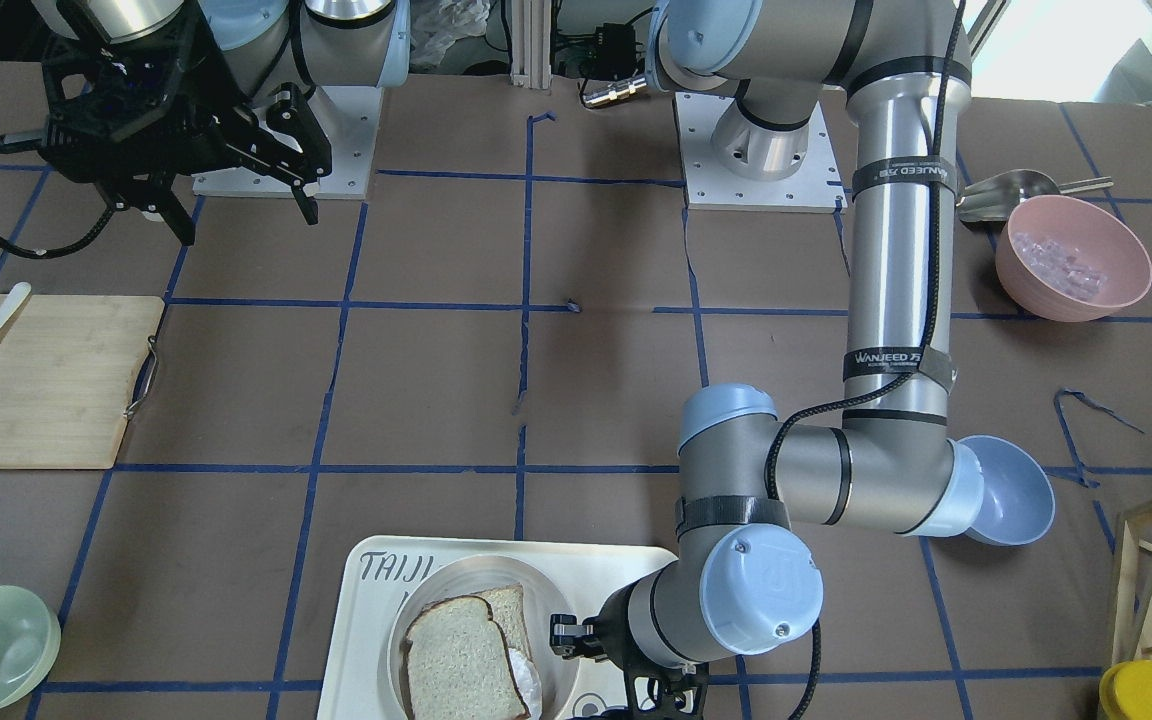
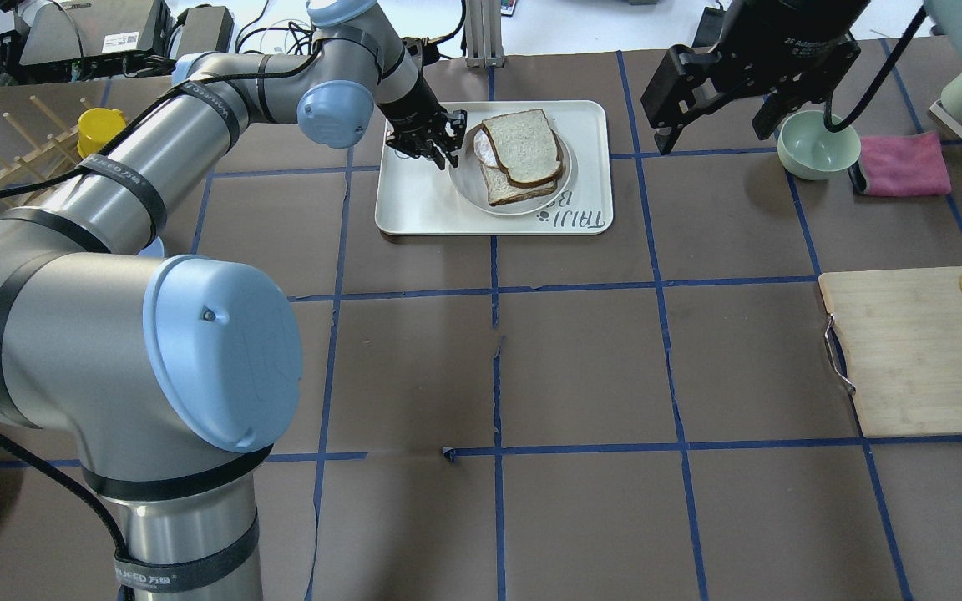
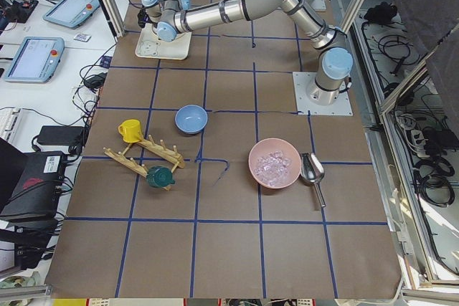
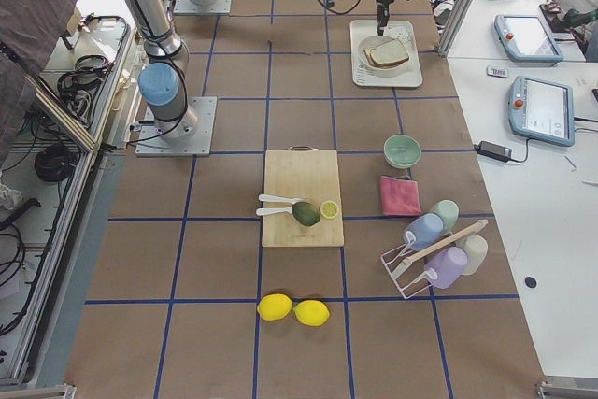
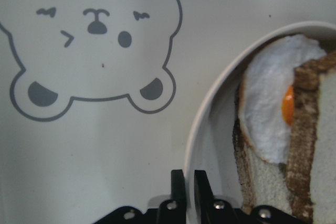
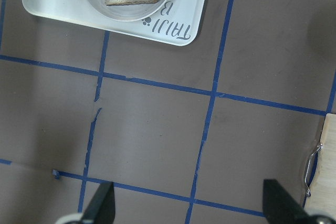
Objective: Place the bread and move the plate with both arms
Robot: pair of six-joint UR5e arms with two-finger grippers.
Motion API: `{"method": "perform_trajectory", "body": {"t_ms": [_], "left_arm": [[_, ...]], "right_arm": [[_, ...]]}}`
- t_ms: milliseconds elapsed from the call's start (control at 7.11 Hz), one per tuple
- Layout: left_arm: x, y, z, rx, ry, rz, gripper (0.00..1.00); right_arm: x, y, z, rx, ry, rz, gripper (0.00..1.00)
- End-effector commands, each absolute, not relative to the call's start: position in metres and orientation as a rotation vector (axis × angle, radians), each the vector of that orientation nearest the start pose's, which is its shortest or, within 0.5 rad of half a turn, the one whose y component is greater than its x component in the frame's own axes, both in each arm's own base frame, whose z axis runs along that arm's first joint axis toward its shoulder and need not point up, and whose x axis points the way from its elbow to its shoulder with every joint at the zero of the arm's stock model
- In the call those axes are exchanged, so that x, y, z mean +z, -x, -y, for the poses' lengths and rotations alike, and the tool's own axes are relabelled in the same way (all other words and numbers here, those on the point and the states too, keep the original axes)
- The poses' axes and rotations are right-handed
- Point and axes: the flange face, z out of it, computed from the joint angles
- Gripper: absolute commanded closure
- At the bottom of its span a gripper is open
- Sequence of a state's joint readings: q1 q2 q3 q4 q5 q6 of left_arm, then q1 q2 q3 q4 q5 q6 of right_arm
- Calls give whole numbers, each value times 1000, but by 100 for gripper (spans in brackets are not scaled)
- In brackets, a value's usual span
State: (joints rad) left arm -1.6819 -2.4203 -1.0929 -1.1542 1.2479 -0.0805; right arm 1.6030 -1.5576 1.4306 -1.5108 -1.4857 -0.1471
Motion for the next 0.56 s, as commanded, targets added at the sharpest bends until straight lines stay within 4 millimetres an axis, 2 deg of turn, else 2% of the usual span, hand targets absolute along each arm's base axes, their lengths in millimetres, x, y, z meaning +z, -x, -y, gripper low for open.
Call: {"method": "perform_trajectory", "body": {"t_ms": [0,141,281,422], "left_arm": [[241,235,761,-17,-27,-3472,0],[270,229,749,20,-14,-3443,0],[308,216,734,29,-15,-3311,0],[347,205,710,108,-22,-3234,0]], "right_arm": [[546,-158,498,-139,280,-3042,0],[546,-158,498,-139,280,-3042,0],[546,-158,498,-137,279,-3040,0],[546,-158,498,-139,280,-3040,0]]}}
